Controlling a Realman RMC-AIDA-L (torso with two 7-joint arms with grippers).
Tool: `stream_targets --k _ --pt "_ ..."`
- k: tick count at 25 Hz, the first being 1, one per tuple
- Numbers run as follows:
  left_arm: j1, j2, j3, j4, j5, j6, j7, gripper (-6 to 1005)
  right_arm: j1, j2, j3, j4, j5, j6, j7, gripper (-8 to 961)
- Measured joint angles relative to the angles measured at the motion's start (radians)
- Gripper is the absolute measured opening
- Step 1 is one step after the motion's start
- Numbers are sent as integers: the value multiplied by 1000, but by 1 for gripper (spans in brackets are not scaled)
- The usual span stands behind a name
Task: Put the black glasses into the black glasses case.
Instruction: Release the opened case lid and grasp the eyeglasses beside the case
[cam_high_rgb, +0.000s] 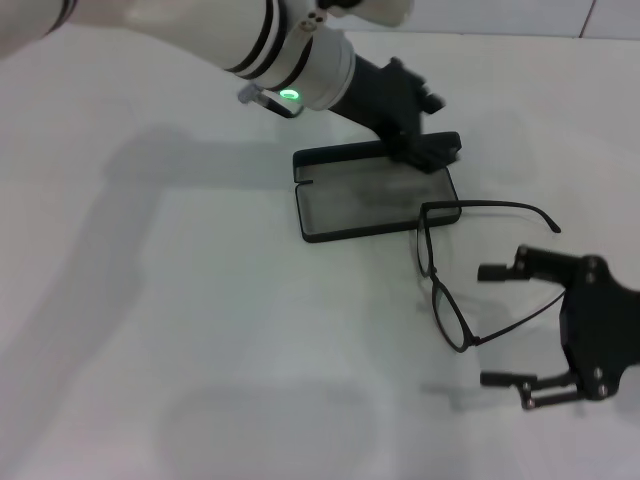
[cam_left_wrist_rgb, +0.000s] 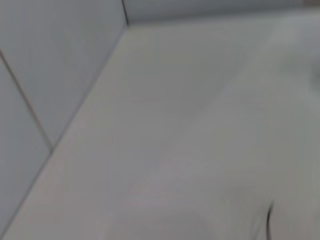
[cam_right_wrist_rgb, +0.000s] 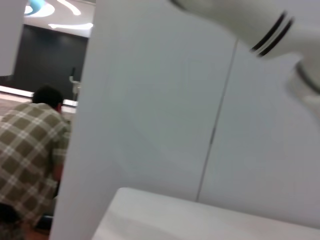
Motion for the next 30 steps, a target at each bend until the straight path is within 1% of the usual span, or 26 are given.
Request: stream_targets --k 2,4,5,7,10,12,13,14,15,16,17,21,26,27,30 --pt "29 1 0 -3 -106 52 52 523 6 0 24 -1 4 0 1 872" --pt "72 3 0 -6 -222 123 118 618 12 -1 52 -11 4 2 3 873" --pt "104 3 0 -6 -294 163 156 666 16 -1 61 -21 5 6 4 873" --pt "159 4 0 -6 -418 219 211 688 21 -1 69 -53 5 22 12 873" --pt "277 2 -1 7 -645 267 289 720 33 -6 62 -166 -30 70 85 873" --pt "346 2 -1 30 -769 290 324 720 47 -8 54 -248 -94 84 143 873" --pt "372 3 -1 40 -809 297 336 720 59 -8 52 -290 -140 86 176 873" --pt "411 5 -1 50 -865 311 350 720 74 -8 51 -333 -194 87 210 873" --pt "436 5 -1 56 -896 322 356 720 89 -8 50 -357 -228 87 230 873" --pt "464 5 -1 56 -923 333 357 719 141 -6 51 -400 -324 90 270 873" --pt "488 5 -2 56 -945 345 358 719 141 -6 51 -400 -324 90 270 873" --pt "568 1 -2 63 -994 390 360 719 265 -6 35 -426 -480 92 312 873" --pt "659 0 -11 112 -1028 400 385 719 385 -5 -51 -470 -627 94 357 873" --pt "659 0 -11 112 -1028 400 385 718 409 -4 -77 -474 -649 96 359 873" --pt "686 -2 -12 137 -1030 397 410 718 460 -2 -163 -477 -683 105 360 873"
